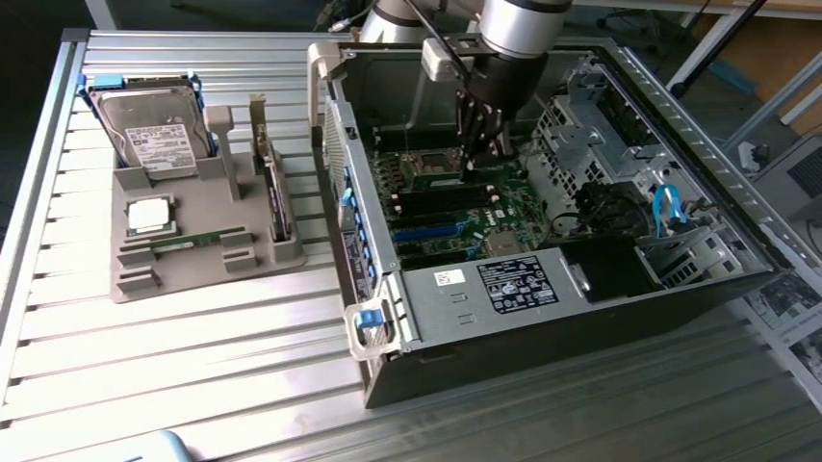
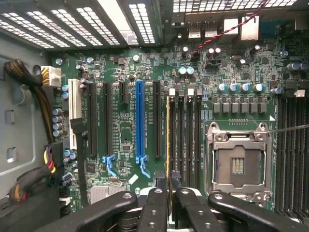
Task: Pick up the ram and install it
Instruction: 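Insert the ram into the slot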
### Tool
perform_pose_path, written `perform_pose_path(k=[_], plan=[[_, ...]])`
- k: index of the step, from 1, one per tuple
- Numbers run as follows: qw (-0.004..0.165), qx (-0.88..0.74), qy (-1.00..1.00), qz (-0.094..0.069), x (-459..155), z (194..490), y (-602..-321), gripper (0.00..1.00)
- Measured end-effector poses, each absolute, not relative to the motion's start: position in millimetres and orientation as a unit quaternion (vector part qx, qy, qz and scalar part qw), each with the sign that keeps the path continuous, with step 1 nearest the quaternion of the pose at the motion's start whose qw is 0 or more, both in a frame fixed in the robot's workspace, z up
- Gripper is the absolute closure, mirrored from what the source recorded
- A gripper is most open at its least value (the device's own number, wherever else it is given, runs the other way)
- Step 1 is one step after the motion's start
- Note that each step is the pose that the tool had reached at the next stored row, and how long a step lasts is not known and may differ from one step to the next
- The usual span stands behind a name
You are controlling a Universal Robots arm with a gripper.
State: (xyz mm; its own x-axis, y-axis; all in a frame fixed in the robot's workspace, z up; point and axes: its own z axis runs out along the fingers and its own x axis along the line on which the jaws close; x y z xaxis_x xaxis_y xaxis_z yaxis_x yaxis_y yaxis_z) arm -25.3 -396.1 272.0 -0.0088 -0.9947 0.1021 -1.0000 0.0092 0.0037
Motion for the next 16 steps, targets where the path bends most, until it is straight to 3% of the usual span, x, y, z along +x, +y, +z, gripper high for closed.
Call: perform_pose_path(k=[16], plan=[[0.038,0.703,-0.709,0.035,-33.8,256.9,-396.0,0.87]])
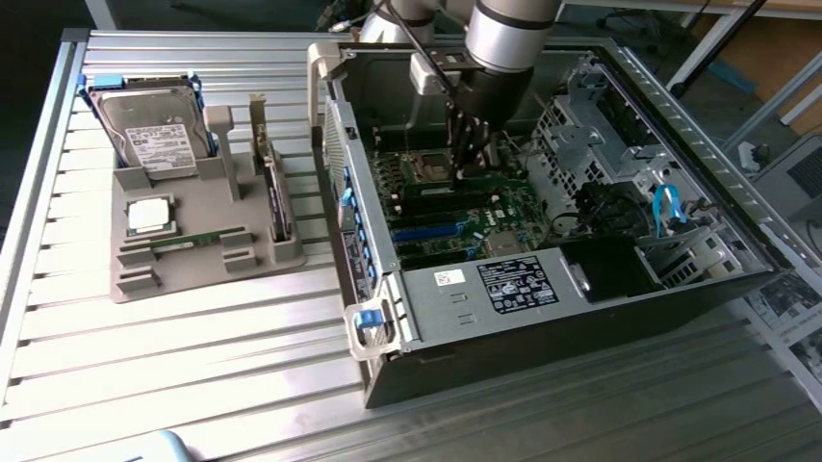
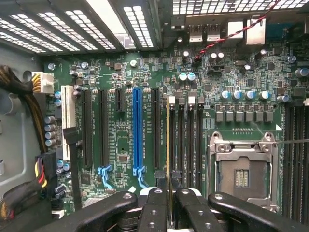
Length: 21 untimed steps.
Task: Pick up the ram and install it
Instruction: 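Insert the ram into the slot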
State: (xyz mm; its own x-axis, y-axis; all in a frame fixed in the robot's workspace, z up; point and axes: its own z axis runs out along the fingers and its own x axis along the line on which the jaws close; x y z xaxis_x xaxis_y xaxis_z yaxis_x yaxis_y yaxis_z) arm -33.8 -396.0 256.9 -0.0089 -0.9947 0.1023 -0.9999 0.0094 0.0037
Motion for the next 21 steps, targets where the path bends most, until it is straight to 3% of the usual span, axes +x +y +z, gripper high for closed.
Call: perform_pose_path(k=[21], plan=[[0.038,0.703,-0.709,0.035,-28.5,241.3,-393.4,0.87]])
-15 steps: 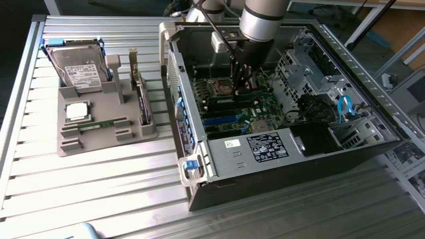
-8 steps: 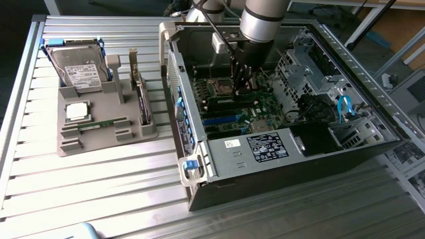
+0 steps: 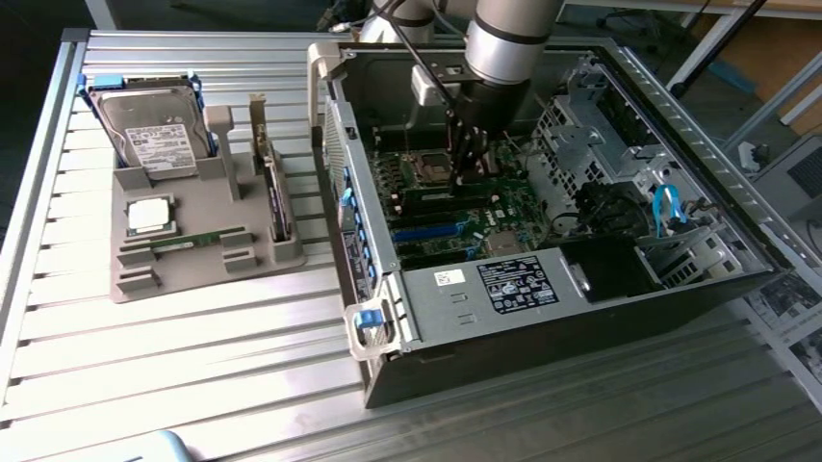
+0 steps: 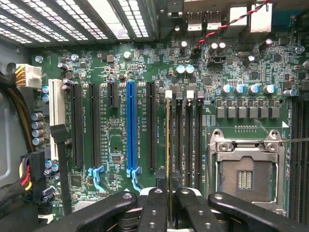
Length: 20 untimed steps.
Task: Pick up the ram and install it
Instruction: 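Insert the ram into the slot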
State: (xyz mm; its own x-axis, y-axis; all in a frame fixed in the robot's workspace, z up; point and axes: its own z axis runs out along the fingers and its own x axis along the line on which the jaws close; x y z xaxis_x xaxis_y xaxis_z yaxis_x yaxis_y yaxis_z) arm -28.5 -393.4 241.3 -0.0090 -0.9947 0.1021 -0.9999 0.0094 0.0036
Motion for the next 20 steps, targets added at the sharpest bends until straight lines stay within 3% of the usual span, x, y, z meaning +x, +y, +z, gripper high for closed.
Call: perform_pose_path(k=[20], plan=[[0.037,0.703,-0.709,0.034,-24.5,234.5,-392.0,0.87]])
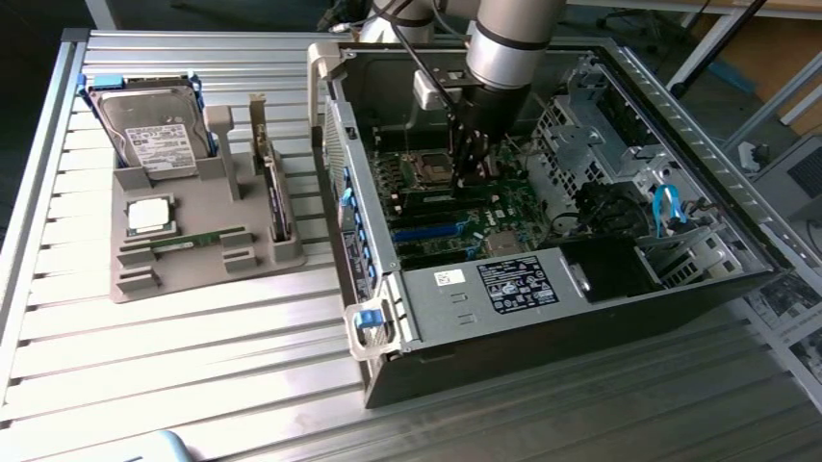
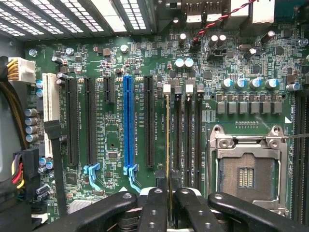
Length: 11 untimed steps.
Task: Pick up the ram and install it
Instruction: 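Insert the ram into the slot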
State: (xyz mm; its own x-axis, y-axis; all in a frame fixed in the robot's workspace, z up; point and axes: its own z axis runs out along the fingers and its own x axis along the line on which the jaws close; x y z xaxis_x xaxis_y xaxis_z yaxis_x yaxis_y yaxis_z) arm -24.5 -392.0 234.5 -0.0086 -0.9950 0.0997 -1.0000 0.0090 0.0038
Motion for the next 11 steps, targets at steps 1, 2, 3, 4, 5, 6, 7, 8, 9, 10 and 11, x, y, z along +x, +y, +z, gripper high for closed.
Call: perform_pose_path(k=[1,2,3,4,5,6,7,8,9,10,11], plan=[[0.036,0.703,-0.709,0.034,-24.9,234.5,-391.9,0.87],[0.036,0.703,-0.709,0.034,-25.2,234.5,-391.9,0.87],[0.036,0.703,-0.709,0.034,-25.6,234.5,-391.9,0.87],[0.036,0.703,-0.709,0.034,-26.1,234.5,-391.9,0.87],[0.036,0.703,-0.709,0.034,-26.2,234.5,-391.9,0.87],[0.036,0.703,-0.709,0.034,-26.3,234.5,-392.1,0.87],[0.035,0.703,-0.709,0.033,-26.4,234.3,-392.2,0.87],[0.035,0.703,-0.709,0.033,-26.3,234.1,-392.2,0.87],[0.034,0.703,-0.709,0.033,-26.3,233.8,-392.2,0.87],[0.034,0.703,-0.709,0.032,-26.3,233.6,-392.3,0.87],[0.034,0.703,-0.710,0.032,-26.3,233.3,-392.4,0.87]])
